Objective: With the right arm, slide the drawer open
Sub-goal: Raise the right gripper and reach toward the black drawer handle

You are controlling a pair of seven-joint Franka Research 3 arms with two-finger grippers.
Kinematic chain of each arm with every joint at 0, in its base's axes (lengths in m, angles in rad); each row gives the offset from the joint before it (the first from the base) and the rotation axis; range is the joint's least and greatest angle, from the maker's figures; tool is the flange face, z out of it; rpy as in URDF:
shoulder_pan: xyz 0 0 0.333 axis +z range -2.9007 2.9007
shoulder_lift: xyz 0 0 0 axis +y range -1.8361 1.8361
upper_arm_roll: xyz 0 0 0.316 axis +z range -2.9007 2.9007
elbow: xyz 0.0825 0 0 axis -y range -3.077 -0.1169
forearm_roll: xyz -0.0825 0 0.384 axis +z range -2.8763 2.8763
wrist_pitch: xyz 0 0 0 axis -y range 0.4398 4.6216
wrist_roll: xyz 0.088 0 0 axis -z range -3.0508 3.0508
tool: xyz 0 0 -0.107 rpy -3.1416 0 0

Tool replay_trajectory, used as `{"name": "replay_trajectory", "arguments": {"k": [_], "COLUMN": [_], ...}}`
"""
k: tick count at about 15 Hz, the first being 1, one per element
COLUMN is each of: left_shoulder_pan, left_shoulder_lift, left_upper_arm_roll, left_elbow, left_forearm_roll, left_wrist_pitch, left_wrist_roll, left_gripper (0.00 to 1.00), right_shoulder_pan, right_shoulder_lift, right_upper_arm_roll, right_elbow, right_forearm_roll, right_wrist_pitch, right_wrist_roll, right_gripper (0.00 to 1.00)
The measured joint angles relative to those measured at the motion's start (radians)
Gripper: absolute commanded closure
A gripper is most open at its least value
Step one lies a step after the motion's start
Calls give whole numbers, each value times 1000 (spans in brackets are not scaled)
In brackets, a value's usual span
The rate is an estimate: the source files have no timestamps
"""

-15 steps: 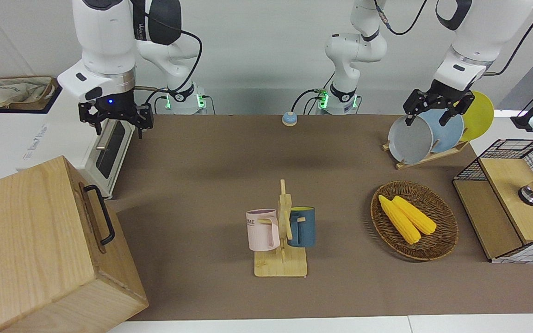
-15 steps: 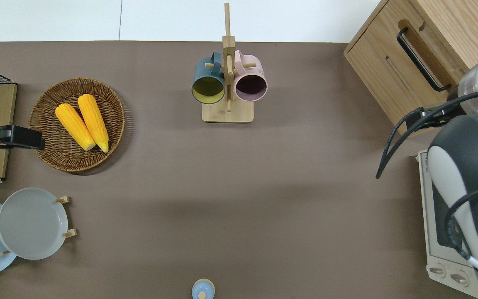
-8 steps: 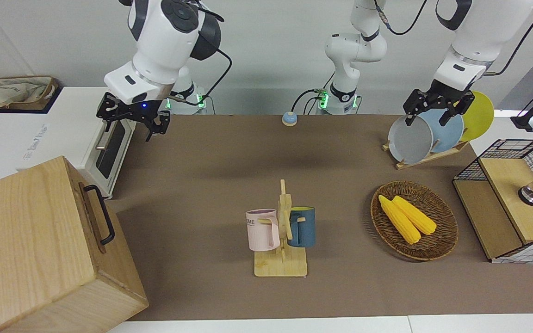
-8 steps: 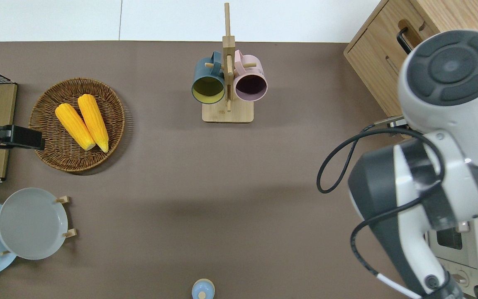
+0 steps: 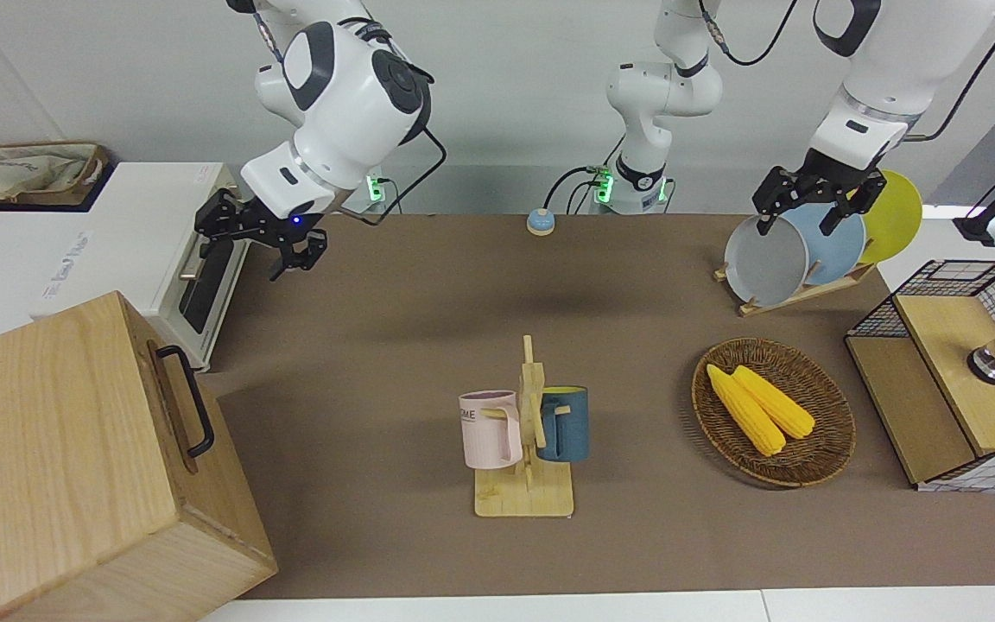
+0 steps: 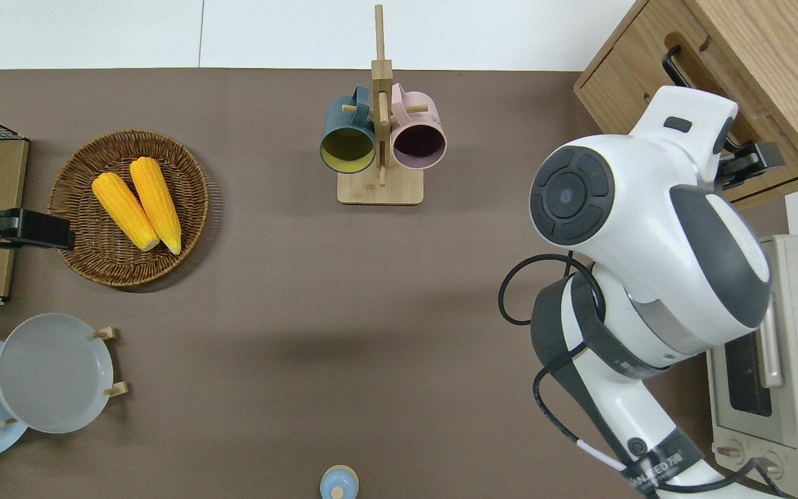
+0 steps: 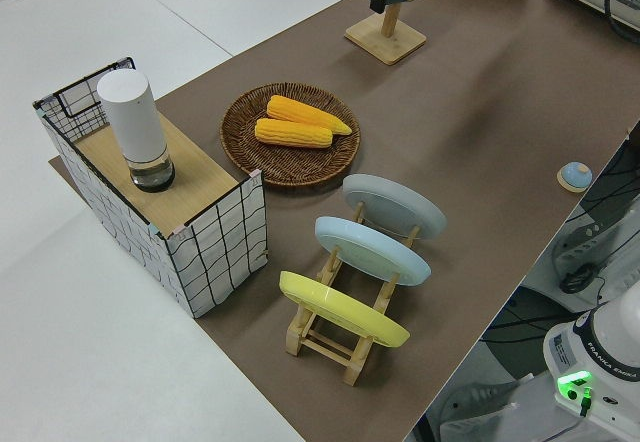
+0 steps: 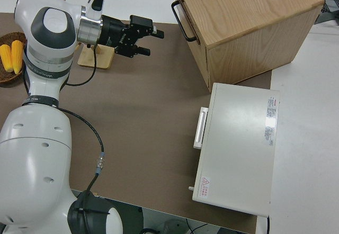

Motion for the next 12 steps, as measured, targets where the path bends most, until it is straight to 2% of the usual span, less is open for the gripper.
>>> {"name": "replay_trajectory", "arguments": {"k": [3, 5, 12], "left_shoulder_pan": [0, 0, 0], "left_shoulder_lift": [0, 0, 0], "left_upper_arm_roll": [0, 0, 0], "left_elbow": [0, 0, 0], "left_forearm_roll": [0, 0, 0], "left_wrist_pitch": [0, 0, 0], "left_wrist_roll": [0, 0, 0], "left_gripper": [5, 5, 2], "right_shoulder_pan": [-2, -3, -6], "right_shoulder_lift": [29, 59, 145], "right_upper_arm_roll": [-2, -2, -3], "right_elbow": [-42, -53, -59], "right_forearm_roll": [-143, -254, -492], "right_wrist_pitch": [93, 123, 142], "right_wrist_roll": [1, 2, 48], "right_gripper": [15, 15, 19]}}
